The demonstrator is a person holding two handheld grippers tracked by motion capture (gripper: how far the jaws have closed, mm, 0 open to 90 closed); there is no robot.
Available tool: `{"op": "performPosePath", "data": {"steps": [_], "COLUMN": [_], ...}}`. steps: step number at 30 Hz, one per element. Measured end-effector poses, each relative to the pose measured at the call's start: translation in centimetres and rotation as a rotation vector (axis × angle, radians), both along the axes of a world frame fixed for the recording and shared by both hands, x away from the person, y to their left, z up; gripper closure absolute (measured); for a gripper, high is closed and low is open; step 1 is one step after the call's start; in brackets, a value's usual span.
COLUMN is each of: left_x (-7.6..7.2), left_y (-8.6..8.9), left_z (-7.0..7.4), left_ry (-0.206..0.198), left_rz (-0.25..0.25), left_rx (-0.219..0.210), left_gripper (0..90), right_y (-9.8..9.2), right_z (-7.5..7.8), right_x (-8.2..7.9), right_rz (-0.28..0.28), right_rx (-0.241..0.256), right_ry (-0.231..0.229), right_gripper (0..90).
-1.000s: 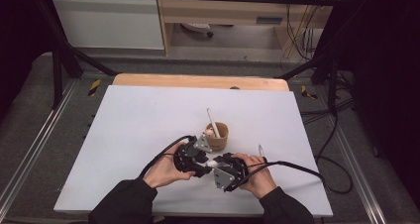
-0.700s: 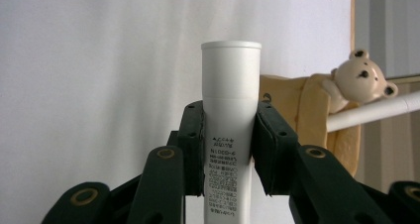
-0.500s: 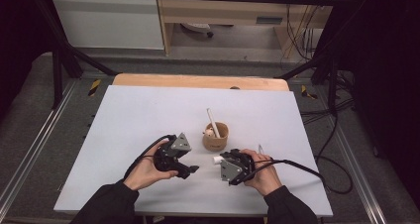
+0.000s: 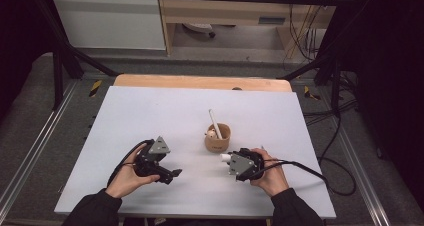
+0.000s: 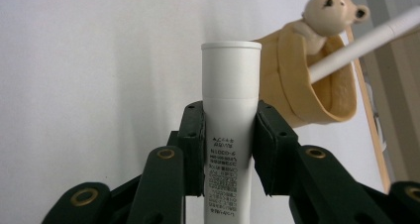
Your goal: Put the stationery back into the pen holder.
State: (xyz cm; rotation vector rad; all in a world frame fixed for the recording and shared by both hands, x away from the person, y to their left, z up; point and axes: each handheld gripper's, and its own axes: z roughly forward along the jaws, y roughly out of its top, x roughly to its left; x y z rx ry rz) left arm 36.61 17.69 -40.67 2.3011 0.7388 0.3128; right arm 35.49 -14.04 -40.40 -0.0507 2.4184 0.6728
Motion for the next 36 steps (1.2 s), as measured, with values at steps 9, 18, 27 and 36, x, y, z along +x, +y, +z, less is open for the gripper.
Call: {"op": "performPosePath", "data": {"steps": [9,18,27,36], "left_x": [-0.2,-0.8,-1.1,-1.4], "left_y": [3.2,5.6,7.4,9.0], "left_z": [-1.0,-2.1,-2.6,-3.0], "left_ry": [-0.002,-0.008,-0.015,-0.011], "left_rz": [0.090,0.162,0.230,0.275], "left_rx": [-0.036,-0.062,-0.091,-0.115], "left_gripper": [6.1,5.0,4.5,4.5], "right_y": [-0.8,-1.6,-2.0,-2.3], "right_z": [0.8,1.7,3.0,4.0], "right_x": [0.2,0.8,1.5,2.4], "right_rz": [-0.090,-0.211,-0.332,-0.406], "right_rx": [0.128,0.289,0.486,0.666], "right_ry": [0.069,0.160,0.260,0.295], "right_gripper": [68.4,68.4,68.4,68.4]}}
